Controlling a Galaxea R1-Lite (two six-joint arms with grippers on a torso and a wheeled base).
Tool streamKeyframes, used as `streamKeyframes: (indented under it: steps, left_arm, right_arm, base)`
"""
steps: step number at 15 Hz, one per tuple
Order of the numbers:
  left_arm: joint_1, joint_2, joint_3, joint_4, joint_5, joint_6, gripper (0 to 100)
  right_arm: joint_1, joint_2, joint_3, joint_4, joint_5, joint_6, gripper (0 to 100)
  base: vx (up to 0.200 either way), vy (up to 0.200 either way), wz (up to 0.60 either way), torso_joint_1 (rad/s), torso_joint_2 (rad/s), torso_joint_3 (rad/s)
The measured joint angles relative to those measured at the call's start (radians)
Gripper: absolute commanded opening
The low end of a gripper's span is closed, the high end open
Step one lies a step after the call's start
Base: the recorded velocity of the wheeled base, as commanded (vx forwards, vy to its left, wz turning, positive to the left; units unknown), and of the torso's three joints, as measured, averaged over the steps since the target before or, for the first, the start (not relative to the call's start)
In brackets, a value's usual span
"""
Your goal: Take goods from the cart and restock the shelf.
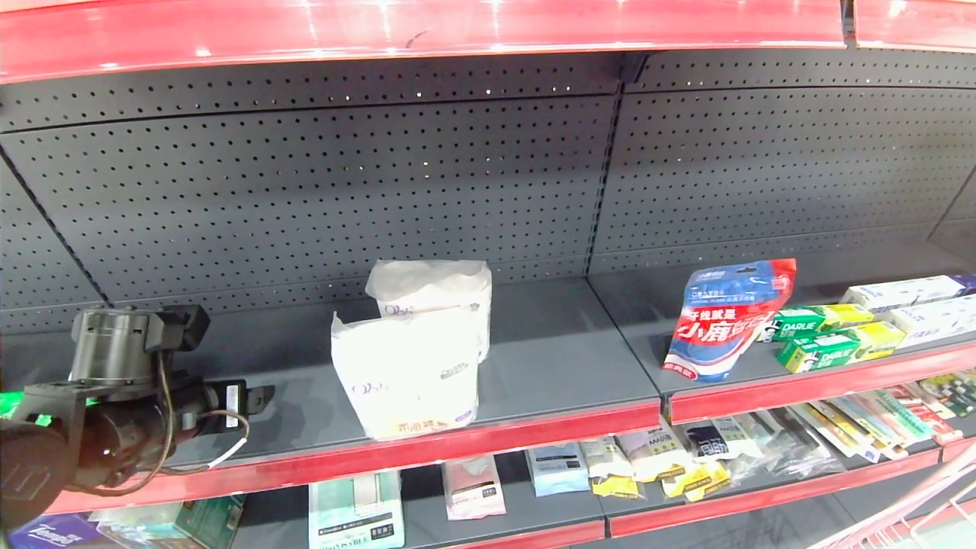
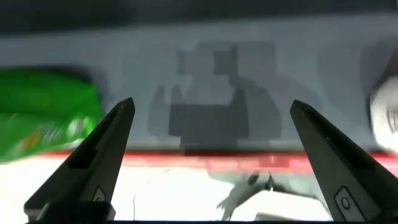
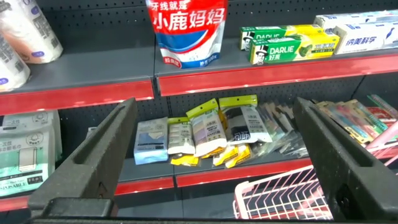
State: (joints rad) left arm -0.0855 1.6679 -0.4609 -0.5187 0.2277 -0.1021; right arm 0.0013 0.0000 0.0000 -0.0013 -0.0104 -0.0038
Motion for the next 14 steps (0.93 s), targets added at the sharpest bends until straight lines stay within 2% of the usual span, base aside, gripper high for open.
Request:
streamKeyframes:
  steps: [2, 3, 6, 8, 10, 14]
  left_arm:
    - [-0.015, 0.071, -0.001, -0.117, -0.004, 0.000, 100]
    - [-0.025, 0.100, -0.001, -0.140, -0.007, 0.000, 100]
    - [-0.048, 0.155, -0.010, -0.137, -0.013, 0.005, 100]
    - [-0.055, 0.178, -0.018, -0.133, -0.012, 0.036, 100]
    - [-0.063, 0.195, -0.031, -0.133, -0.011, 0.053, 100]
    - [-0.101, 0.219, -0.078, -0.133, -0.013, 0.053, 100]
  right_arm:
    - [0.000, 0.000, 0.000, 0.000, 0.000, 0.001, 100]
    - [0.000, 0.000, 0.000, 0.000, 0.000, 0.000, 100]
    - [0.000, 0.000, 0.000, 0.000, 0.000, 0.000, 100]
    - [0.000, 0.000, 0.000, 0.000, 0.000, 0.000, 100]
    - [0.000, 0.000, 0.000, 0.000, 0.001, 0.000, 100]
    - [0.000, 0.000, 0.000, 0.000, 0.001, -0.005, 100]
  base:
    - [0.000, 0.000, 0.00, 0.000, 0.00, 0.000]
    - [0.000, 0.000, 0.00, 0.000, 0.00, 0.000]
    - [0.000, 0.000, 0.00, 0.000, 0.00, 0.000]
    - [0.000, 0.000, 0.00, 0.000, 0.00, 0.000]
    - [0.000, 0.000, 0.00, 0.000, 0.00, 0.000]
    - [0.000, 0.000, 0.00, 0.000, 0.00, 0.000]
